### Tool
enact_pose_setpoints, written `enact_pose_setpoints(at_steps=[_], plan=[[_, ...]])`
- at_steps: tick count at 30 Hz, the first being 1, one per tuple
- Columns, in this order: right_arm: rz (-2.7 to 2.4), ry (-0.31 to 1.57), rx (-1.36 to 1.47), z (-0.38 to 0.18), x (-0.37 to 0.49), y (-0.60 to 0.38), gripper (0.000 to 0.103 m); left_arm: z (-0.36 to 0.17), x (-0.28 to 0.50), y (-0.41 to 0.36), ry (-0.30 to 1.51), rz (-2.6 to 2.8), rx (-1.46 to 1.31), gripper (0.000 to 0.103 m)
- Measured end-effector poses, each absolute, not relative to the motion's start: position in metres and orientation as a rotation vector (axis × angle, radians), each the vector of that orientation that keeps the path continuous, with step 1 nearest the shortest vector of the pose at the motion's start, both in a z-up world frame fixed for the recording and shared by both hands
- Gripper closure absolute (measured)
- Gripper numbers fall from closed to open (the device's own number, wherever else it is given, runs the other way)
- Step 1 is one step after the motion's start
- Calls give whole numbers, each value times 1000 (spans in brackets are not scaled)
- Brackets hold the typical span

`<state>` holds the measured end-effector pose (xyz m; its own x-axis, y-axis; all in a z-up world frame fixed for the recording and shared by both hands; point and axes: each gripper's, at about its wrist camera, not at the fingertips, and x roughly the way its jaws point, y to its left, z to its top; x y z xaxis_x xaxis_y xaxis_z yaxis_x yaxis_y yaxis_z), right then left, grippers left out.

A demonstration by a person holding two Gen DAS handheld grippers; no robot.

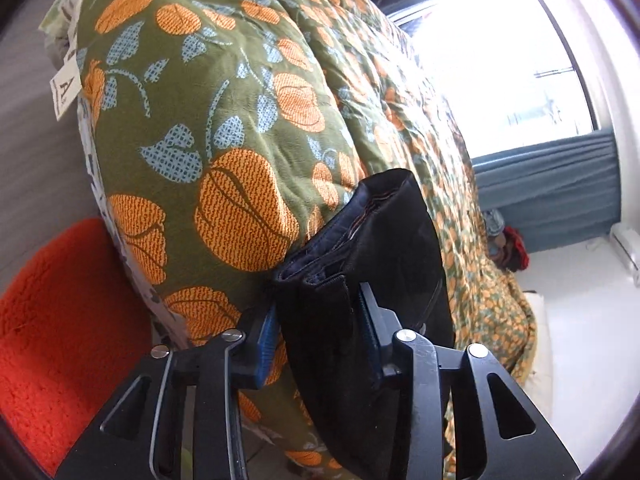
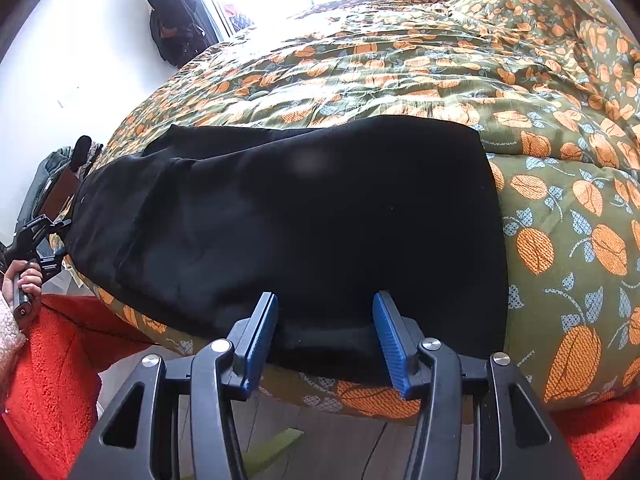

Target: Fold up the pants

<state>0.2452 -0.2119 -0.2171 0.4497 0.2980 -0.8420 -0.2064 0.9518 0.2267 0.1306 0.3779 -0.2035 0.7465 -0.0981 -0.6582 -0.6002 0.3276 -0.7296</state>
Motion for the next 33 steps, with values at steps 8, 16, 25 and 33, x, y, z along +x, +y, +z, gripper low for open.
enact_pose_setpoints(at_steps=[8,16,25,33], plan=[[325,1059,120,-217,245,-216,53,-104,135,326,685,357,-908,81],[324,1048,111,-214,246,-213,51,3,185,170,672,2,-540,81],[363,925,199,-187,232,-226,51,-99,269,-33,1055,-416,-418,56],[427,861,319,-166,229,-248,51,-63,250,49,916,-250,-407,36]])
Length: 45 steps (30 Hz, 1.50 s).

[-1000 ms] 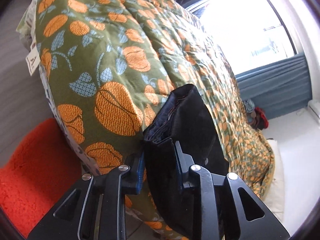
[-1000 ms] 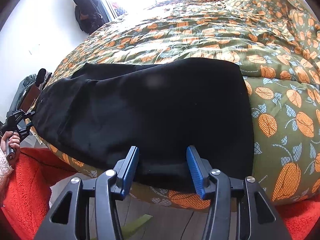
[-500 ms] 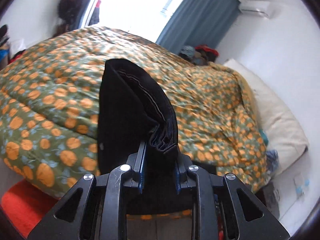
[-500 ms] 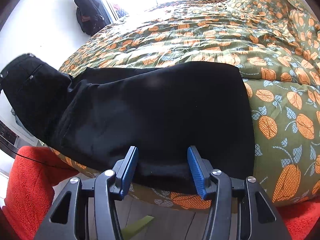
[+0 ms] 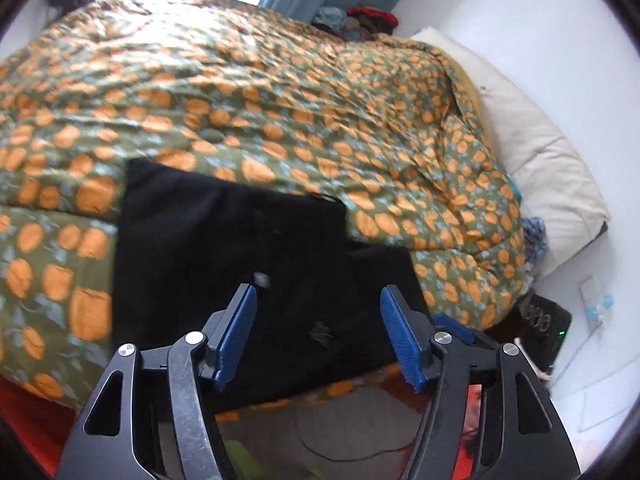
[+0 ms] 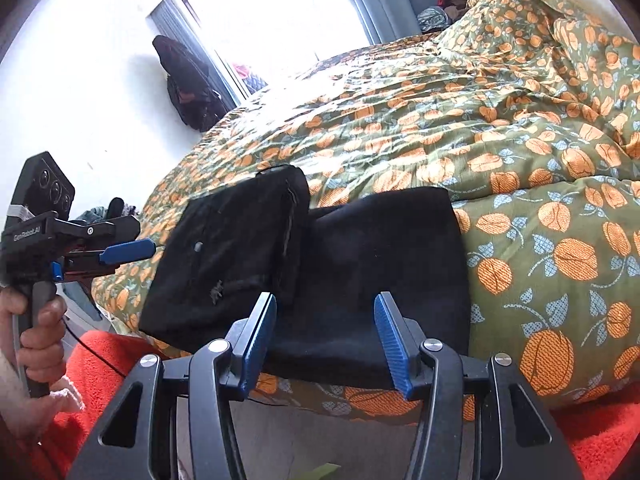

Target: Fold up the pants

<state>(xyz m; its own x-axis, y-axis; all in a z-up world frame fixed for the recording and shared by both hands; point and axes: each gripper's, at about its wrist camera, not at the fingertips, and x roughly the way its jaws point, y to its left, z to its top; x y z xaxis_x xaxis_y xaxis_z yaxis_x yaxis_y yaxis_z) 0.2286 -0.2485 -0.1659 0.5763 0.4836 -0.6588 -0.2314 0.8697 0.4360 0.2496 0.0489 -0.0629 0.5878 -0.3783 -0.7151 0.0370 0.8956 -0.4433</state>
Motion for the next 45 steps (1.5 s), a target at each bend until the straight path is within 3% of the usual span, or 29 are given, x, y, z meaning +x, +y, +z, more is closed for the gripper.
enact_pose_setpoints(at_steps=[3,6,9,14,22,24,26,28,29,31,33,36,38,40,45], plan=[[577,971,457,-168,257,-234,51,-85,252,81,928,-98,-318,41],[579,1167,516,-195,293,-220,52,-137,260,77,1055,-84,-262,63],[539,1292,532,-224,322,-220,51,-177,263,56,1115,-105,-221,65],[674,1408,656,-247,347,-208,49,-174,261,62,1089,-107,-270,65],[695,1425,435,-241,357,-168,50,-172,259,62,1063,-105,-265,63],[708,1420,403,-236,354,-162,69,-172,258,63,1060,-105,-275,63],[738,1407,450,-234,353,-165,72,-172,258,66,1056,-108,-292,63],[729,1414,407,-237,352,-163,72,-173,258,64,1056,-108,-289,63],[716,1421,387,-240,351,-161,64,-173,258,63,1055,-103,-279,63],[701,1409,353,-237,352,-152,62,-171,259,61,1056,-95,-269,63],[688,1364,333,-223,350,-146,76,-164,261,62,1080,-75,-261,63],[726,1268,452,-191,343,-159,82,-136,258,64,1061,-39,-230,59],[742,1221,499,-169,337,-174,83,-113,253,63,1011,-46,-216,47],[731,1190,514,-153,329,-193,83,-93,248,61,970,-61,-218,41],[638,1206,566,-147,304,-258,83,-83,242,43,959,-109,-167,36]])
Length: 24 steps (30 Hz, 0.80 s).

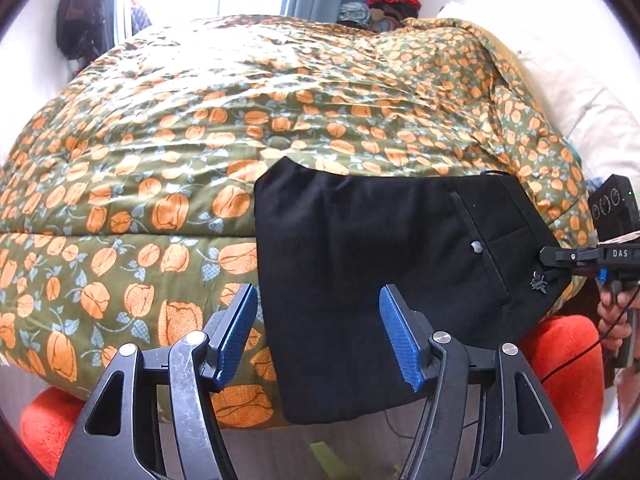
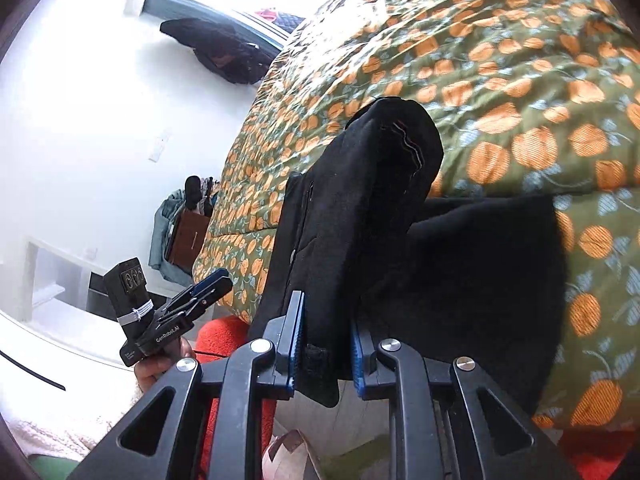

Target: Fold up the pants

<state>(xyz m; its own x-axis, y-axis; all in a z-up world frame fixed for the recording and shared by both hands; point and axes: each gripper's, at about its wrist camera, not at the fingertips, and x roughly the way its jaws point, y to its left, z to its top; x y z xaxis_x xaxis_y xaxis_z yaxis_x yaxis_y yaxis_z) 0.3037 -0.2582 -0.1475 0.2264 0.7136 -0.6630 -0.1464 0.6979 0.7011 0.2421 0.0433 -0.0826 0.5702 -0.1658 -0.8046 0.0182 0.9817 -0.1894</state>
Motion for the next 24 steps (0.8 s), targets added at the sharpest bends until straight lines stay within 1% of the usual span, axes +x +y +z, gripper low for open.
enact_pose_setpoints(at_steps=[3,6,7,8,9,11,14,16,18,21,24], plan=[[494,1281,552,-177,295,-303,83,-101,246,32,1006,-112,-134,36],[382,1340,535,-212,289,-322,82,-124,250,17,1070,-115,-106,36],[372,1329,556,-216,288,-324,81,-130,250,13,1085,-108,-90,36],[361,1316,559,-218,291,-329,75,-132,249,12,1094,-104,-81,36],[349,1305,543,-216,290,-332,68,-133,248,11,1099,-100,-78,36],[325,1267,464,-201,291,-329,63,-131,246,11,1102,-88,-75,36],[285,1141,246,-161,290,-316,63,-131,248,11,1115,-60,-52,36],[323,1047,156,-135,293,-300,63,-136,251,9,1133,-37,-37,36],[366,967,100,-122,299,-282,63,-141,253,9,1151,-21,-36,36],[409,945,59,-122,311,-257,63,-143,254,6,1161,-15,-27,36],[369,1033,41,-157,325,-241,63,-144,254,3,1163,-8,-9,36]])
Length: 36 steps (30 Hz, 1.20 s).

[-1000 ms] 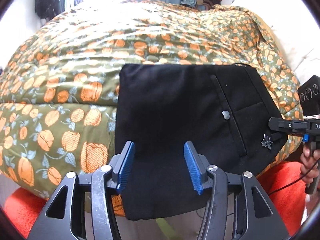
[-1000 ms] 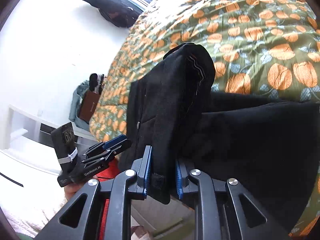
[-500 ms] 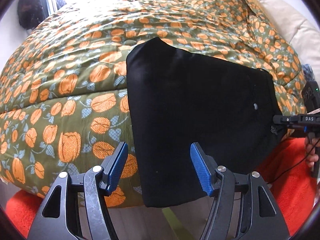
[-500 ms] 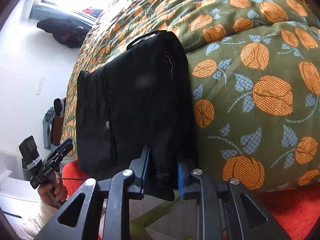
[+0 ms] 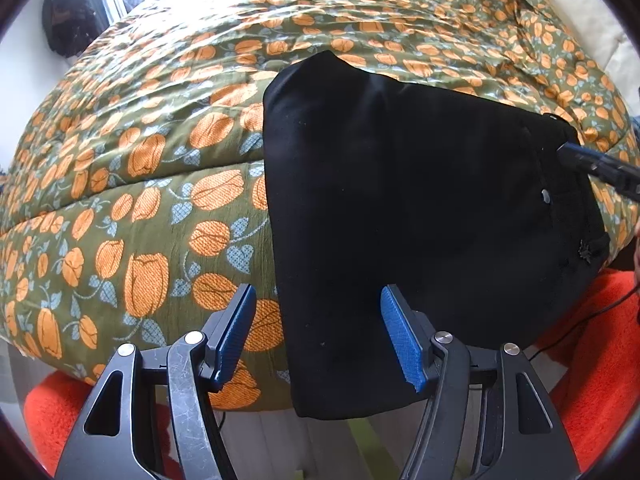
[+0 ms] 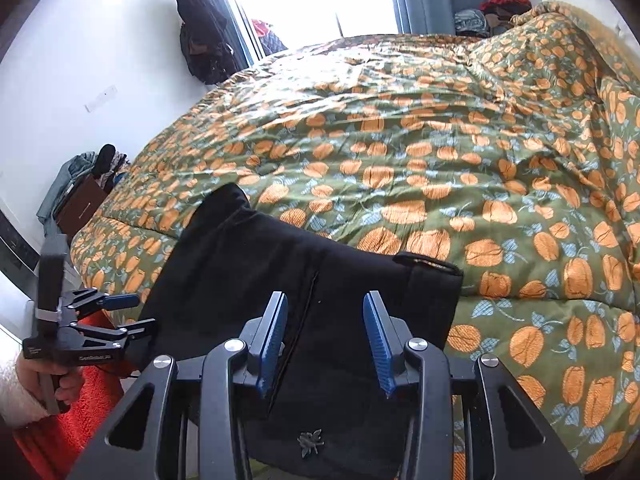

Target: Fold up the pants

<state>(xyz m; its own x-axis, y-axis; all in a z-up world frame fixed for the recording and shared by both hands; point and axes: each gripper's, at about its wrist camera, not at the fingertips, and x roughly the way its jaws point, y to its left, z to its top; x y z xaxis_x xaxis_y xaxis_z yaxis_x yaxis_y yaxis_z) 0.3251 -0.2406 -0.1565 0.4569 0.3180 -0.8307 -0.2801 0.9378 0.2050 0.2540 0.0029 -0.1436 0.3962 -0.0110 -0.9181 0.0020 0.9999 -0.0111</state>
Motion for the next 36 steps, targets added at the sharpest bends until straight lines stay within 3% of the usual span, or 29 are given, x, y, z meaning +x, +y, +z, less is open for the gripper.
enact_pose_setpoints(at_steps=[4,10,13,21,25,30,31,32,33,35,36], plan=[[331,1087,34,-184,326,-243,63,-142,254,2,1163,-5,-1,36],[397,1024,80,-144,291,-246,63,-139,246,4,1157,-32,-41,34],[435,1089,124,-148,271,-254,50,-150,244,-3,1199,-87,-7,29],[358,1183,552,-188,273,-351,44,-145,257,45,1190,-123,-255,25],[413,1269,570,-216,279,-344,43,-159,264,51,1216,-179,-346,20],[486,1329,663,-242,294,-327,35,-185,277,34,1287,-268,-419,20],[504,1338,657,-244,295,-321,35,-186,278,30,1293,-276,-418,23],[509,1345,629,-244,296,-316,35,-184,277,26,1284,-255,-393,36],[503,1351,578,-242,297,-311,43,-180,275,23,1273,-249,-370,44],[500,1332,464,-228,294,-298,57,-167,272,22,1248,-259,-348,79],[495,1309,395,-217,290,-290,61,-158,272,21,1233,-264,-334,82]])
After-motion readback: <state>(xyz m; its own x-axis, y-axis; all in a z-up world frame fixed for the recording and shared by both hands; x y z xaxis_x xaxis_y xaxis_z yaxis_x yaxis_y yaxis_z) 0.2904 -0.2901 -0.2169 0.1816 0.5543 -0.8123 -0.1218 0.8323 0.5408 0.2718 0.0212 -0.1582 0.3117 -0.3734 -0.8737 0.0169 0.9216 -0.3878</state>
